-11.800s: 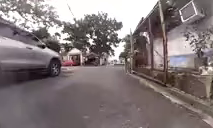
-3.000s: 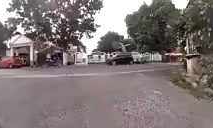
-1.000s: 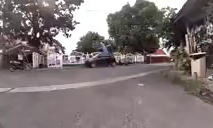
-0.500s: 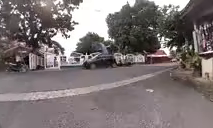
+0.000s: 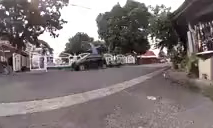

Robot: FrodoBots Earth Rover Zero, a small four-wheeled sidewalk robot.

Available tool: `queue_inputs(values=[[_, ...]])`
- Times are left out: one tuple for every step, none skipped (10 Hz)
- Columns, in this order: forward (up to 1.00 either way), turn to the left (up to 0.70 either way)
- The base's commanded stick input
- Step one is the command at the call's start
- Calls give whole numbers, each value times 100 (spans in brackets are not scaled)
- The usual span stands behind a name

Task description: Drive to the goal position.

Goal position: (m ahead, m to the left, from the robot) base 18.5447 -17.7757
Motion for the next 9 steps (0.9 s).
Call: queue_inputs(values=[[100, -2], [100, -3], [100, -11], [100, -40], [100, -40], [100, -40], [100, -40], [100, -40], [100, -40]])
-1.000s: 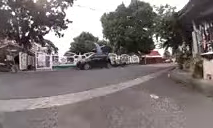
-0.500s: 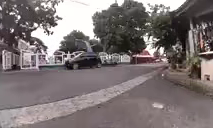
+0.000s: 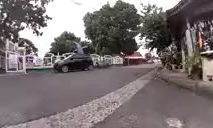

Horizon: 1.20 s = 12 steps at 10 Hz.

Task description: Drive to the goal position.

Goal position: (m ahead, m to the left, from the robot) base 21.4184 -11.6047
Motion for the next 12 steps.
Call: queue_inputs(values=[[100, -40], [100, -40], [100, -35], [100, -10], [100, -1], [100, 0], [100, 0], [100, 0], [100, 0], [100, 0], [100, 0], [100, 0]])
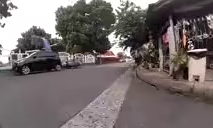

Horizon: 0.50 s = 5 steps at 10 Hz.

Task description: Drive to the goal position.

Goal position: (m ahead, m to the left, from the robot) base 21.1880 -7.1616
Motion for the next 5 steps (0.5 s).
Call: queue_inputs(values=[[100, 0], [100, 0], [100, 0], [100, 0], [100, 0]])
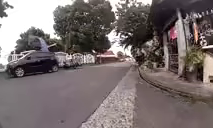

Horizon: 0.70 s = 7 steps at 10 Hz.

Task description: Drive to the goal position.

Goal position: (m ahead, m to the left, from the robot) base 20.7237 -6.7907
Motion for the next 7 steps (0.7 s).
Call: queue_inputs(values=[[100, 0], [100, 0], [100, 0], [100, 0], [100, 0], [100, 0], [100, 0]])
